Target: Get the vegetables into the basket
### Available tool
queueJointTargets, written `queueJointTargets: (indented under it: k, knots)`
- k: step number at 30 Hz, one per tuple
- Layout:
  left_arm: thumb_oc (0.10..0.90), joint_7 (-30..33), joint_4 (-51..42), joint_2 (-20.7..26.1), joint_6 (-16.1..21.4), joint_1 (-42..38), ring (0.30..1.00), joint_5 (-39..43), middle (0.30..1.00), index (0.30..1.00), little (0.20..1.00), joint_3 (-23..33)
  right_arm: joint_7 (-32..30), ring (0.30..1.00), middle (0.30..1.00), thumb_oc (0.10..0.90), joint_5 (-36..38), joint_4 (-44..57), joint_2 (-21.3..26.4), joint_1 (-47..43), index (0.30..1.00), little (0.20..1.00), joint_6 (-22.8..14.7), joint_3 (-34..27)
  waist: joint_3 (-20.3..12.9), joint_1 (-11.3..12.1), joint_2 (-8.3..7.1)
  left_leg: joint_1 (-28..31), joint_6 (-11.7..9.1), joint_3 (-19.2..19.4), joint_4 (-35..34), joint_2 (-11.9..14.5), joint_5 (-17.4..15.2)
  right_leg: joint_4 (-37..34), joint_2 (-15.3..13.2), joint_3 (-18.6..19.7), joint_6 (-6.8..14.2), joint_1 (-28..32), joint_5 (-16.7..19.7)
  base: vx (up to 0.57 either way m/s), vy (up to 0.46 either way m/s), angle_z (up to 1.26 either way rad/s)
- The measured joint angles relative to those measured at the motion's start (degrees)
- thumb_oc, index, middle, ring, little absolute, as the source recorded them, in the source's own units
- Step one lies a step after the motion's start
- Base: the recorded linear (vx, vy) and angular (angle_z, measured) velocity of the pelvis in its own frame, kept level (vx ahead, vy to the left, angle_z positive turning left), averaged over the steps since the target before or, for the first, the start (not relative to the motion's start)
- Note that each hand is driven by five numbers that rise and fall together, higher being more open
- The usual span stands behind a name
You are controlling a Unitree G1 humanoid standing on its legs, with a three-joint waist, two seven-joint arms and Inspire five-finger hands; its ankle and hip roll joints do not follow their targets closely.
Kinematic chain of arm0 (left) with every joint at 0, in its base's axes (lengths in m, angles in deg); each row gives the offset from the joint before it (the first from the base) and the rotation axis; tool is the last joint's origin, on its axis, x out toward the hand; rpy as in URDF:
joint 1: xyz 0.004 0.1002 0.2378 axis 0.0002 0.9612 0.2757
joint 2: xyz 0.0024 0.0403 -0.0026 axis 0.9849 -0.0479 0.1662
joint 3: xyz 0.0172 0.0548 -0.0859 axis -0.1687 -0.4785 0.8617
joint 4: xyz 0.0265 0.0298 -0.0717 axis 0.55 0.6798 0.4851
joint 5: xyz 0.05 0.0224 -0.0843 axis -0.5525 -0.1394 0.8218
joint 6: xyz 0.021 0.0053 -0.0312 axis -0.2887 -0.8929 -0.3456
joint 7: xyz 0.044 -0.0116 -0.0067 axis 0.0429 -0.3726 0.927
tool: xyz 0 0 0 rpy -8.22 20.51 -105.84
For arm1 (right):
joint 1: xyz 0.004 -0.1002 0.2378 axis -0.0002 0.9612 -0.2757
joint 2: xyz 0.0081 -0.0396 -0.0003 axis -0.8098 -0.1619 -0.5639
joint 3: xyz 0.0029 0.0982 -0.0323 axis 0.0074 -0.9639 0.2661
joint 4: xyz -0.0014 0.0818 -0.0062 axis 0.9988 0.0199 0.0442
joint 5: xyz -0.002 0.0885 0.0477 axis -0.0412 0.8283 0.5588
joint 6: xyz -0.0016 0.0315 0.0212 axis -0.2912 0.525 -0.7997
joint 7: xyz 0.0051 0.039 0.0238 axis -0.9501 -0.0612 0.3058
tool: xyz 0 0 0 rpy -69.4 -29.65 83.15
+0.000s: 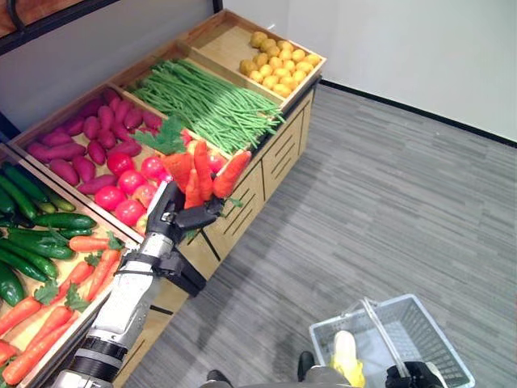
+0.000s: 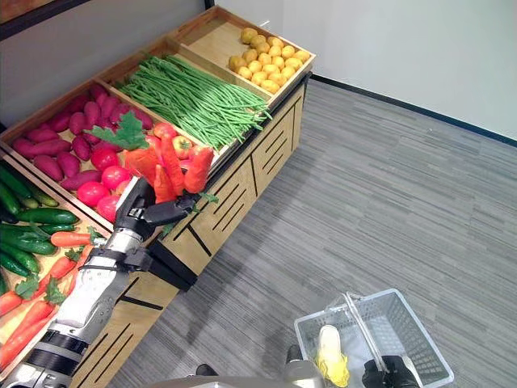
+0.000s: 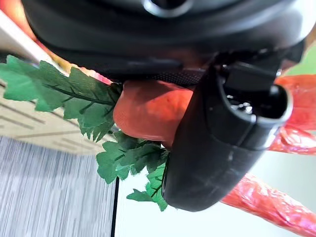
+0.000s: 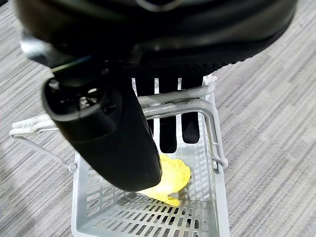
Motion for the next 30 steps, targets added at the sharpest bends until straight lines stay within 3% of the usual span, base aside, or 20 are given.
queueJointTargets:
  k: [2,3,4,5,6,7,8,9,11,13,14,15,16,17,19,21,23,27,30]
  knots:
    - [0.400,0.0,0.2,-0.4,0.0,-0.1,0.300,0.0,0.300,0.300,0.300,-0.5,0.0,0.300,0.300,0.400,0.5,-0.4,-0.1,0.6,0.300,0.300,0.0,-0.1,0.6,-0.3,-0.18,-0.4,-1.3,-1.3,4.0,1.4,0.7,0.9,0.2,0.5,-1.2,-0.2,-0.8,-0.03,-0.099,-0.16]
    - [0.400,0.0,0.3,-0.3,0.0,0.1,0.300,0.0,0.300,0.300,0.300,-0.1,0.0,0.300,0.300,0.400,0.5,-1.0,-0.2,-0.1,0.300,0.300,0.1,0.0,1.4,0.6,-0.54,-0.8,-2.1,-4.7,7.5,2.5,0.1,2.4,0.7,2.7,-1.7,-0.8,-1.4,-0.06,-0.004,-0.91]
    - [0.400,0.4,0.9,-0.1,0.0,0.1,0.300,0.1,0.300,0.300,0.300,-0.2,0.1,0.300,0.300,0.400,0.6,-2.6,0.1,-1.0,0.300,0.300,-0.3,0.3,2.0,3.0,-1.75,-2.1,-3.4,-12.6,10.6,3.0,-0.9,4.1,-0.2,6.0,-2.5,-1.9,-1.4,0.00,0.040,-1.11]
    - [0.400,0.4,1.2,-0.1,0.0,0.0,0.300,0.1,0.300,0.300,0.300,-0.3,-0.1,0.300,0.300,0.400,0.7,-2.5,0.9,-1.3,0.300,0.300,-0.6,0.1,2.1,3.4,-1.62,-2.3,-5.6,-16.3,8.8,2.7,-2.2,3.9,-0.3,7.6,-2.8,-2.1,-1.2,0.04,0.076,-1.11]
    - [0.400,0.3,1.1,-0.4,0.5,-0.1,0.300,0.1,0.300,0.300,0.300,-0.2,-0.6,0.300,0.300,0.400,0.7,-4.1,2.5,-3.6,0.300,0.300,-0.5,0.2,2.2,3.2,-1.32,-3.9,-7.1,-26.1,4.5,0.4,-4.4,3.5,-0.7,10.1,-2.8,-3.8,-0.5,0.04,0.071,-0.93]
    - [0.400,0.3,1.0,-0.5,0.5,-0.2,0.300,0.0,0.300,0.300,0.300,-0.2,-0.6,0.300,0.300,0.400,0.7,-5.0,3.5,-5.1,0.300,0.300,-0.2,0.1,2.5,4.4,-1.00,-3.8,-6.7,-29.6,0.5,-1.0,-4.3,3.4,-0.7,12.7,-2.7,-5.3,0.3,0.06,0.071,-0.88]
    - [0.400,0.2,1.0,-0.5,0.5,-0.2,0.300,0.0,0.300,0.300,0.300,-0.2,-0.6,0.300,0.300,0.400,0.7,-5.1,3.9,-5.6,0.300,0.300,-0.1,0.1,2.6,4.4,-0.86,-4.0,-6.4,-30.8,-1.1,-1.0,-4.0,3.2,-0.5,14.1,-2.6,-5.7,0.7,0.07,0.061,-1.18]
    - [0.400,0.4,1.3,-0.5,0.6,-0.5,0.300,0.0,0.300,0.300,0.300,-0.1,-0.7,0.300,0.300,0.400,0.7,-4.8,4.7,-7.3,0.300,0.300,-0.1,0.1,3.4,4.2,-0.49,-5.6,-5.6,-35.4,-3.3,-1.4,-3.3,0.7,0.3,16.8,-2.5,-5.3,1.3,0.12,0.105,-0.93]
    - [0.400,0.5,1.4,-0.8,0.6,-0.8,0.300,-0.2,0.300,0.300,0.300,-0.1,-0.7,0.300,0.300,0.400,0.7,-4.7,5.4,-8.8,0.300,0.300,-0.3,0.2,4.8,5.3,-0.35,-6.7,-5.0,-39.5,-3.3,-3.1,-2.7,-0.2,0.6,20.2,-2.6,-5.6,2.3,0.11,0.137,-1.17]
    - [0.400,0.3,1.4,-1.5,0.6,-0.8,0.300,-0.6,0.300,0.300,0.300,-0.1,-0.6,0.300,0.300,0.400,0.7,-4.8,6.1,-9.1,0.300,0.300,-0.3,0.3,5.3,4.8,0.92,-7.4,-3.9,-39.9,-3.2,-3.6,-3.8,-0.2,1.2,22.2,-1.9,-5.6,2.2,0.13,0.255,-0.92]
    - [0.400,0.2,1.5,-1.3,0.6,-0.8,0.300,-0.6,0.300,0.300,0.300,-0.1,-0.6,0.300,0.300,0.400,0.7,-4.7,5.8,-8.8,0.300,0.300,-0.3,0.3,5.2,5.1,1.37,-6.8,-2.4,-38.9,-3.1,-3.9,-1.6,-0.2,1.0,23.1,-1.5,-5.4,2.3,0.14,0.373,-0.93]
    - [0.400,0.3,1.5,-0.9,0.6,-1.2,0.300,-0.6,0.300,0.300,0.300,0.0,-0.2,0.300,0.300,0.400,0.7,-3.7,4.8,-7.3,0.300,0.300,-0.6,0.4,5.6,5.2,-0.33,-5.8,-0.9,-35.8,-3.1,-6.0,-1.8,-0.3,-1.4,23.5,-1.2,-5.6,2.0,0.09,0.269,-0.75]
    - [0.400,0.2,1.4,-0.7,0.6,-1.3,0.300,-0.6,0.300,0.300,0.300,0.0,0.2,0.300,0.300,0.400,0.7,-3.6,4.5,-6.8,0.300,0.300,-0.6,0.4,5.8,4.9,-1.07,-5.5,0.0,-35.0,-3.1,-7.3,-2.1,-0.2,-2.5,23.8,-1.0,-5.6,2.1,0.06,0.337,-0.60]
    - [0.400,0.0,1.3,-0.1,0.6,-1.2,0.300,-0.7,0.300,0.300,0.300,0.0,0.4,0.300,0.300,0.400,0.7,-3.5,4.1,-6.1,0.300,0.300,-0.3,0.4,5.6,4.6,-1.74,-5.5,1.9,-33.4,-3.2,-8.8,-2.2,-0.2,-4.7,24.4,0.4,-6.1,2.7,0.01,0.162,-0.36]
    - [0.400,0.0,1.2,1.0,0.6,-1.2,0.300,-0.7,0.300,0.300,0.300,0.4,0.6,0.300,0.300,0.400,0.7,-3.5,3.3,-5.0,0.300,0.300,-0.2,0.4,5.5,4.7,-2.28,-5.3,3.1,-31.0,-3.1,-9.9,-2.9,0.0,-5.5,23.6,2.5,-7.3,5.0,0.00,0.177,-0.63]
    - [0.400,0.1,1.3,2.6,0.6,-1.3,0.300,-0.7,0.300,0.300,0.300,0.6,0.8,0.300,0.300,0.400,0.6,-3.0,2.4,-5.2,0.300,0.300,-0.2,0.4,5.4,4.6,-2.49,-4.8,3.6,-27.8,-2.9,-10.9,-3.5,-0.1,-5.9,23.4,4.4,-8.6,6.9,-0.03,0.145,-0.79]
    - [0.400,-0.4,1.3,3.4,0.6,-1.8,0.300,-0.7,0.300,0.300,0.300,0.6,0.6,0.300,0.300,0.400,0.3,-2.4,2.2,-6.3,0.300,0.300,0.1,0.6,5.3,4.5,-2.49,-4.0,3.9,-24.7,-2.9,-11.0,-4.1,0.0,-5.8,21.8,5.0,-9.4,8.2,-0.02,0.062,-0.62]
    - [0.400,-1.9,1.4,4.2,0.6,-2.9,0.300,-0.7,0.300,0.300,0.300,0.6,0.8,0.300,0.300,0.400,-1.9,-3.3,2.8,-8.1,0.300,0.300,0.1,0.8,5.0,4.9,-3.02,-2.8,3.3,-22.6,-2.9,-10.2,-4.8,-0.1,-4.9,14.6,4.8,-9.7,8.9,0.01,0.002,-0.34]
    - [0.400,-3.0,1.3,4.6,0.6,-2.9,0.300,-0.7,0.300,0.300,0.300,0.5,1.0,0.300,0.300,0.400,-2.7,-4.7,4.0,-8.3,0.300,0.300,0.1,0.8,4.7,5.4,-3.08,-1.8,2.7,-22.3,-3.2,-10.0,-5.2,-0.2,-4.5,14.0,4.0,-9.1,8.2,0.02,-0.017,-0.14]
